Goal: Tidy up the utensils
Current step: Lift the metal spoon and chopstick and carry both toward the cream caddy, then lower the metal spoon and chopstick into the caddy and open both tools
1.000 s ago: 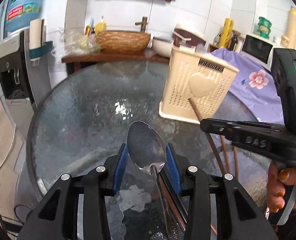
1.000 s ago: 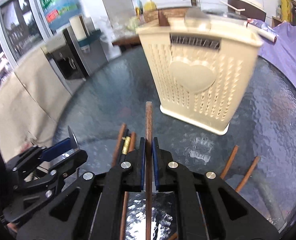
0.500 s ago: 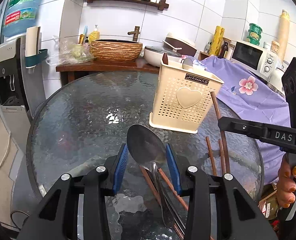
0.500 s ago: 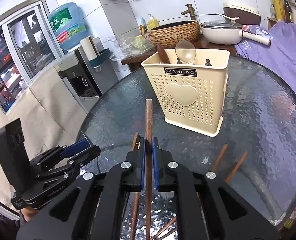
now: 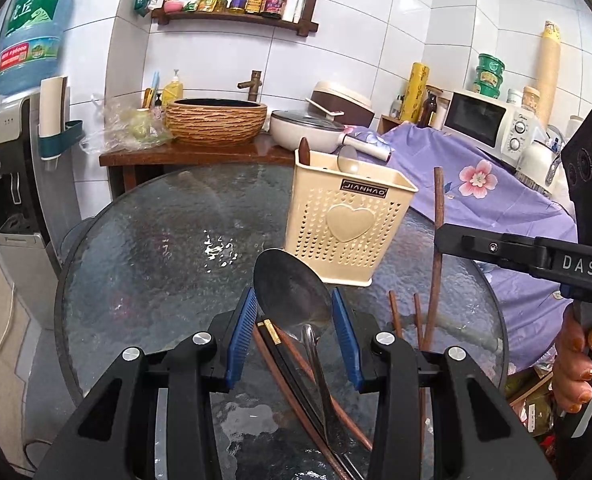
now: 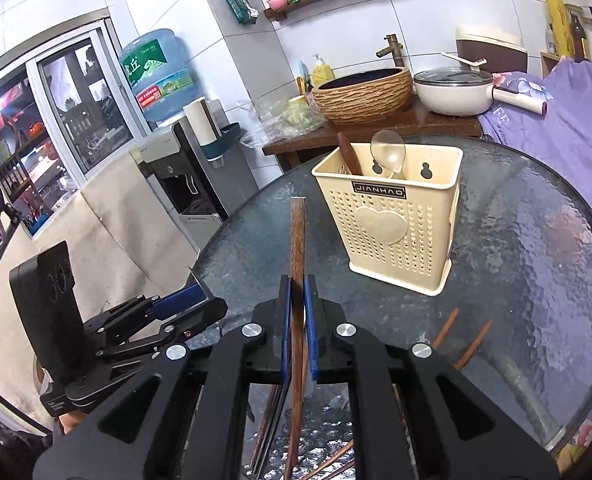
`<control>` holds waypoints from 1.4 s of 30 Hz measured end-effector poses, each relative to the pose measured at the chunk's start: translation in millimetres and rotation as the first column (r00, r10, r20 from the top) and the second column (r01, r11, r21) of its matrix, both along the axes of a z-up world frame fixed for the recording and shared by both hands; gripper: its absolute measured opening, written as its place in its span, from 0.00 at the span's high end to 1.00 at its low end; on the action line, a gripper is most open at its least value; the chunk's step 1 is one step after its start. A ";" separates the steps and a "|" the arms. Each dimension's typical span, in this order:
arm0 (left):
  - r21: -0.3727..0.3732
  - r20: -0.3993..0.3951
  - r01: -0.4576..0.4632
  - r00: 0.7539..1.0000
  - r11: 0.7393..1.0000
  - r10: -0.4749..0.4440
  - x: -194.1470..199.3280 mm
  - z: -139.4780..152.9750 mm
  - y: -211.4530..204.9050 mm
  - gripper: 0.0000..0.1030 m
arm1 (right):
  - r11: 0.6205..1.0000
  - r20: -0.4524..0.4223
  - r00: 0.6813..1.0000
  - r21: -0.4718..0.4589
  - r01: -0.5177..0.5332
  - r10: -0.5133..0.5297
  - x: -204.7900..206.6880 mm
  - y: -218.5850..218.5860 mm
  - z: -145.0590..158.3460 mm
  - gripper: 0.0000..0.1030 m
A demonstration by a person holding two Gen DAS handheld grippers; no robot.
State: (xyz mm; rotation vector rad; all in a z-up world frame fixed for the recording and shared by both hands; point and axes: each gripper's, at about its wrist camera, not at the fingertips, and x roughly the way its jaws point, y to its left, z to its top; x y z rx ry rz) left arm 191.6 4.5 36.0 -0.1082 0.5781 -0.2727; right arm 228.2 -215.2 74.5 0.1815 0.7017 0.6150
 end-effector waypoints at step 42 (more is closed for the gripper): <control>-0.017 0.327 -0.171 0.930 0.985 0.167 144.0 129.3 -41.8 0.63 | 0.959 0.412 0.871 0.018 0.284 -0.266 66.2 -30.4 175.1 0.93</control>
